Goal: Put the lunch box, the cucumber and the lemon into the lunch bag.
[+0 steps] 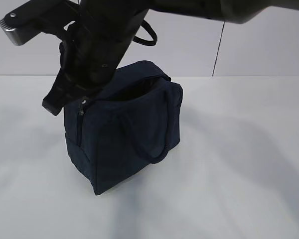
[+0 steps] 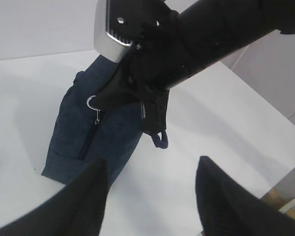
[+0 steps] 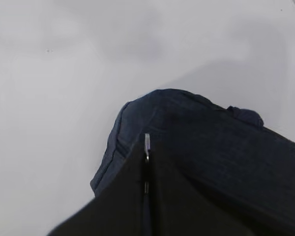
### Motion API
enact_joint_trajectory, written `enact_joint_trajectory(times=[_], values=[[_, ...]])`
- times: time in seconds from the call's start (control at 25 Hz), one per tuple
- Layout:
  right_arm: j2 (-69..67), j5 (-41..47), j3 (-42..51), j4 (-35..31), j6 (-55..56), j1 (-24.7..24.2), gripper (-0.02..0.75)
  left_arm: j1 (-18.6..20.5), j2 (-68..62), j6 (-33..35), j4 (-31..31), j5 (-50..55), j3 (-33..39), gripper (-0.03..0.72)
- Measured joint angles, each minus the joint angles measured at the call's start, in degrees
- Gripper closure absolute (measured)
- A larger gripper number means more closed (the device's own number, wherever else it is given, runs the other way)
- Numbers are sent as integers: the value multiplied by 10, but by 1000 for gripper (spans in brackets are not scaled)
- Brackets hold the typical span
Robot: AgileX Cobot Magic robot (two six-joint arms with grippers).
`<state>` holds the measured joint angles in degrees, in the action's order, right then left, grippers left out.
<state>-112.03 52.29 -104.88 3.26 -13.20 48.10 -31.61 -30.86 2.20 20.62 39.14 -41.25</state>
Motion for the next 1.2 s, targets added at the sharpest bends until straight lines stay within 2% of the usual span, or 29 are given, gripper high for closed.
enact_joint_trajectory(times=[0.2, 0.44, 0.92, 1.2], values=[[-13, -19, -4, -6, 0, -1, 717, 0, -1, 0, -8, -11, 0, 284], [-40, -24, -32, -15, 0, -1, 717, 0, -16, 1, -57, -12, 11, 284], [-72, -22, -89, -66, -2, -34, 717, 0, -16, 3, -46, -201, 142, 284], [-77, -22, -92, -71, -2, -38, 717, 0, -53, 8, -113, -234, 158, 284]])
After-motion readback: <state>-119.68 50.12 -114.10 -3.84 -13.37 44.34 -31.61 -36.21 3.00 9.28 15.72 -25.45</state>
